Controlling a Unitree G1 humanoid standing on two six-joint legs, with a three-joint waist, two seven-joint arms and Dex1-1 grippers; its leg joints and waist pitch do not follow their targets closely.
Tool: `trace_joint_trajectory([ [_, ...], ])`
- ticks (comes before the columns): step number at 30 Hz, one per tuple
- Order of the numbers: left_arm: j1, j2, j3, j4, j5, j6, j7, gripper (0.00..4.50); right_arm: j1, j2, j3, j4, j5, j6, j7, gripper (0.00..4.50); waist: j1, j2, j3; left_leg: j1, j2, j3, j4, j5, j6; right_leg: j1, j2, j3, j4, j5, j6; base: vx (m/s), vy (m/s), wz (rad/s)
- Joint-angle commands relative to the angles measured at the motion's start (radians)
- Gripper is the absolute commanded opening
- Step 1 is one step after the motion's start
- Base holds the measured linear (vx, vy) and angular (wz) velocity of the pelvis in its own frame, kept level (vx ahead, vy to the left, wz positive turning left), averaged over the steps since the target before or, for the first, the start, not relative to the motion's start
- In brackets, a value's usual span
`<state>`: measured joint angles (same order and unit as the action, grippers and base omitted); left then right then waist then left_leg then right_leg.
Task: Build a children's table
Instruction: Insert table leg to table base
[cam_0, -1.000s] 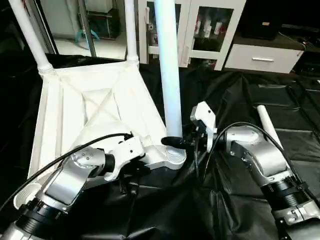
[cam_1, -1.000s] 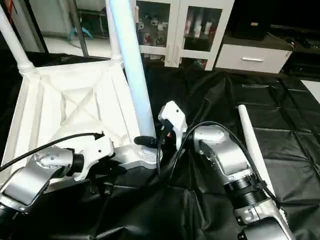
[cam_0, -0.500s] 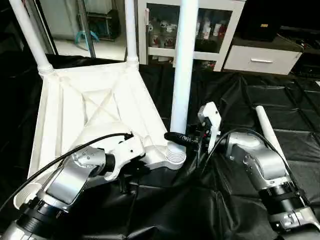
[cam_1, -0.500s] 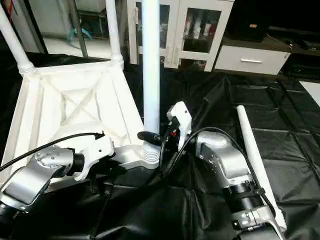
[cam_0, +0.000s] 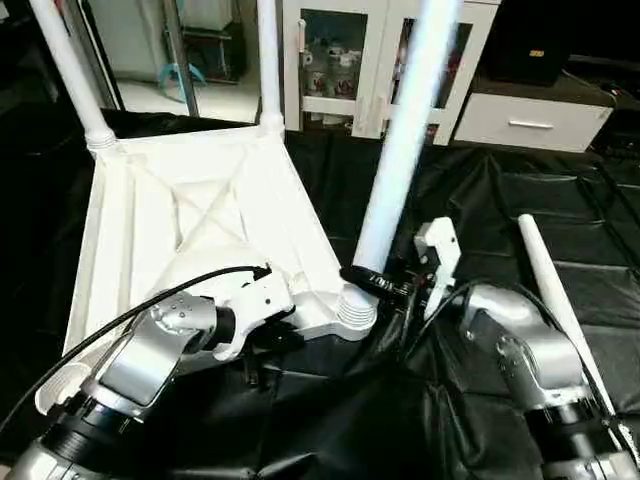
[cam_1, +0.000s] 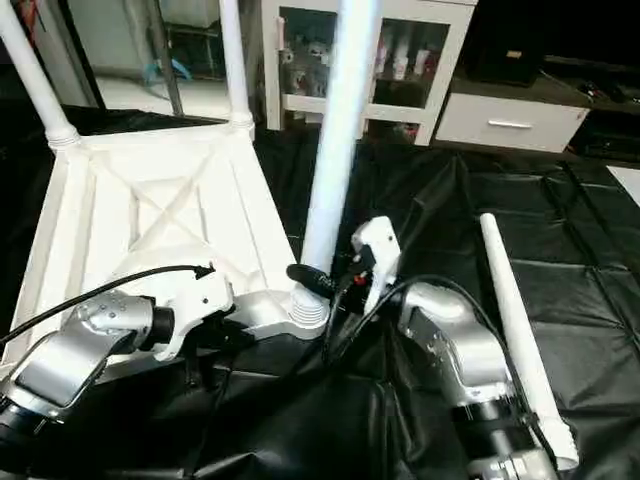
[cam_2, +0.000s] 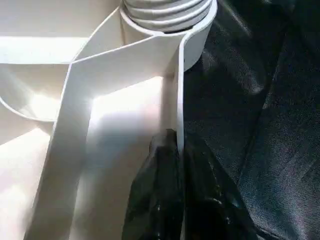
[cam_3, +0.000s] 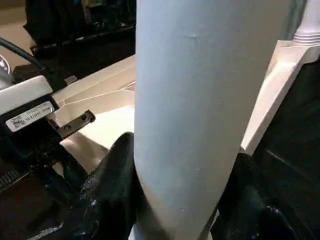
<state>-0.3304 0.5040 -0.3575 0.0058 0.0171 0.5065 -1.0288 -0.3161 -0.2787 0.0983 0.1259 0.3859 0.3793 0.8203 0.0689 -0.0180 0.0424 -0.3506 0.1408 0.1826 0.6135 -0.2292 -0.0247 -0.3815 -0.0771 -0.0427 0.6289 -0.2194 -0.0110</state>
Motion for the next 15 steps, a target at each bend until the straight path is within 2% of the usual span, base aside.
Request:
trace_joint_trajectory([
  [1, -0.016, -0.016, 0.005, 0.010, -0.025, -0.022, 0.012, 0.00, 0.051, -0.014, -0.022, 0.034, -0.045, 0.007, -0.045, 1.84, -0.002, 0.005, -0.047, 0.007, 0.089, -0.036, -0.087, -0.111, 0.020, 0.037, -0.082, 0.052, -0.068, -0.049, -0.260, 0.000, 0.000, 0.00],
  [9, -0.024, -0.022, 0.012, 0.025, -0.020, -0.022, 0.025, 0.00, 0.111, -0.020, 0.014, -0.023, -0.061, -0.030, -0.049, 1.84, -0.001, 0.005, -0.043, 0.008, 0.090, -0.038, -0.093, -0.161, 0.006, 0.032, -0.083, 0.054, -0.078, -0.137, -0.231, 0.000, 0.000, 0.00],
  [15, -0.027, -0.023, 0.015, 0.033, -0.019, -0.024, 0.028, 0.00, 0.146, -0.023, 0.035, -0.049, -0.082, -0.053, -0.056, 1.84, 0.000, 0.005, -0.042, 0.005, 0.090, -0.038, -0.095, -0.158, 0.008, 0.032, -0.084, 0.055, -0.079, -0.132, -0.221, 0.000, 0.000, 0.00],
])
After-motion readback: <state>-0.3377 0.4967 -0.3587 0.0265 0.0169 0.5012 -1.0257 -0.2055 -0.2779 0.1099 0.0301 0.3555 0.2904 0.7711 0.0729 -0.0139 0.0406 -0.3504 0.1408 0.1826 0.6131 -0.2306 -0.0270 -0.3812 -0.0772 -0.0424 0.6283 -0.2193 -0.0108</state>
